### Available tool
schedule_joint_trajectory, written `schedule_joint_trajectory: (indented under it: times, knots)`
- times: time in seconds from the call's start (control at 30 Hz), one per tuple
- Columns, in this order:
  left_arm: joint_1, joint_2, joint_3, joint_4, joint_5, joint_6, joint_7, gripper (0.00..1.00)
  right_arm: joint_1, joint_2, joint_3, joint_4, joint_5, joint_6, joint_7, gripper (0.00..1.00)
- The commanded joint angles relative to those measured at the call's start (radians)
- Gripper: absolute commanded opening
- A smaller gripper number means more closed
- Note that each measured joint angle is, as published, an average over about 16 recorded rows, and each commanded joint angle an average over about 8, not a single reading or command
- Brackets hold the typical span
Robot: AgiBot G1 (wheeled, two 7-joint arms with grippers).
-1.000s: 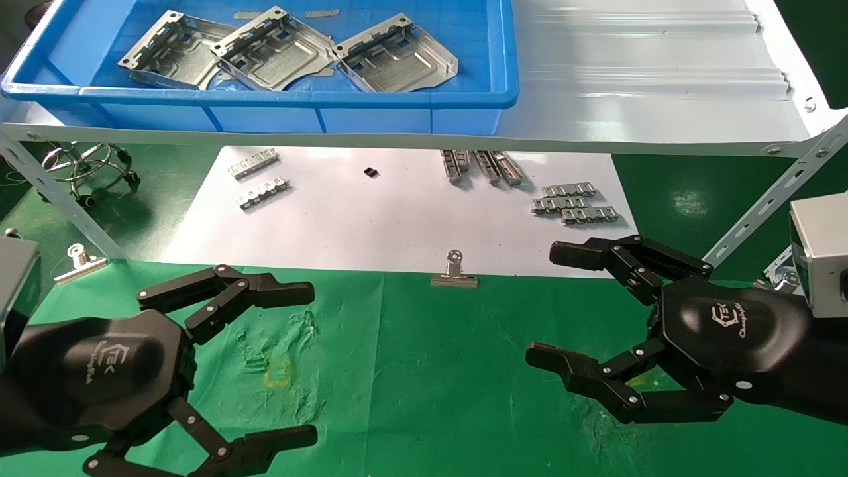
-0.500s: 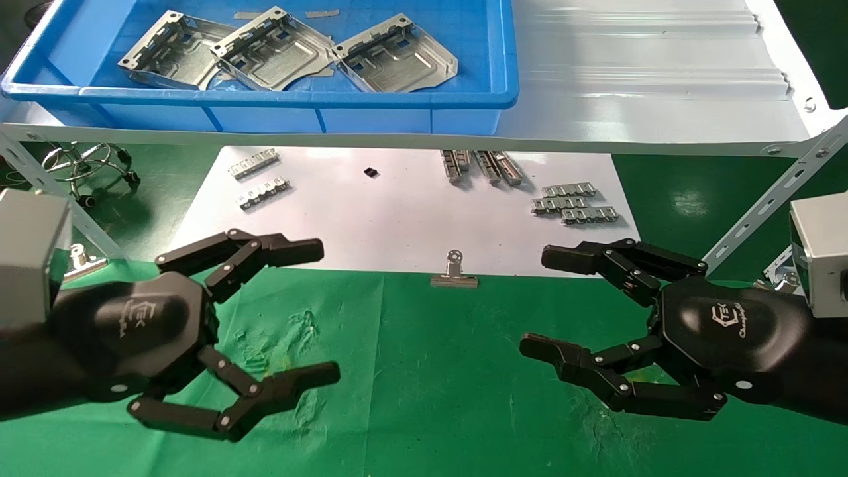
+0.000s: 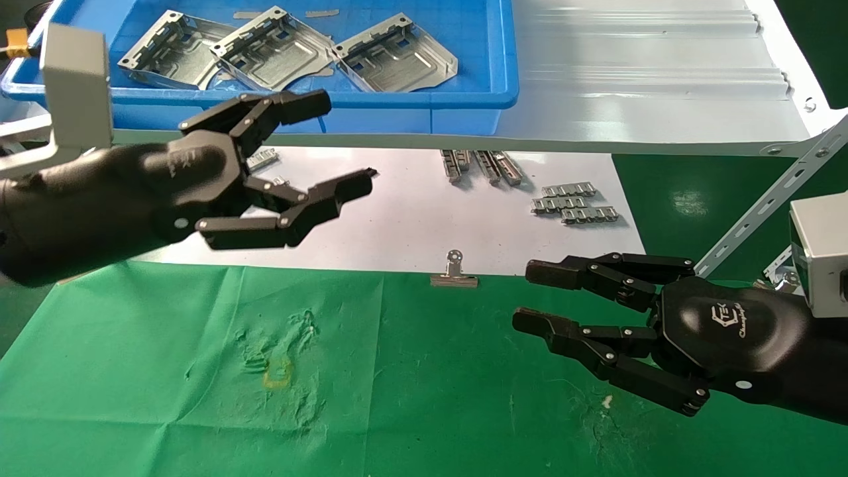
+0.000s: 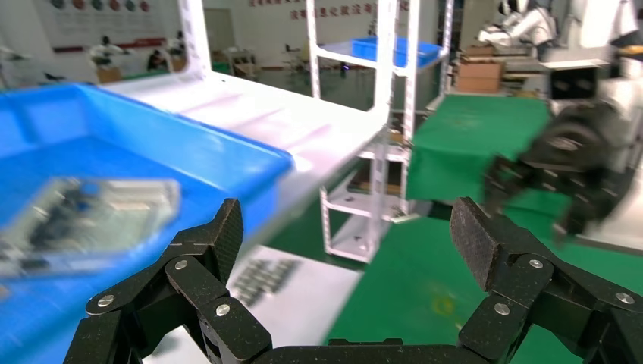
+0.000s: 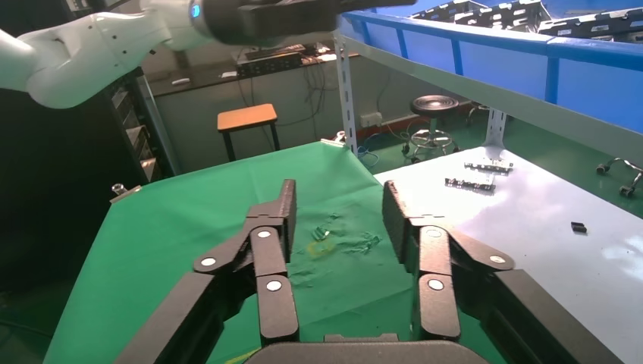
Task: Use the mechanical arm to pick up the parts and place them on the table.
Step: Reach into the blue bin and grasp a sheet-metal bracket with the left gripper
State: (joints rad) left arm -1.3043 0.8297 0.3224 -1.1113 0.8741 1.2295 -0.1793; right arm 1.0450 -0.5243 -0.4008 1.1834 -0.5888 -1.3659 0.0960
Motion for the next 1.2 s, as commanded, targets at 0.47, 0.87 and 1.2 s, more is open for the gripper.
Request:
schedule_joint_trajectory:
  times: [0.47,0.87,1.2]
  knots:
    - [-0.399,0.247,0.143,0.493,0.259,-0.107,0.045,1.0,0.0,0.0,0.0,0.0,0.0,0.0,0.0,0.0]
    - [-0.626,0.437,0.2,0.881,0.383,-0.284,0.205,1.0,0.0,0.0,0.0,0.0,0.0,0.0,0.0,0.0]
    - [-0.687,0.516,0.214,1.007,0.406,-0.408,0.238,0.73,0.0,0.0,0.0,0.0,0.0,0.0,0.0,0.0]
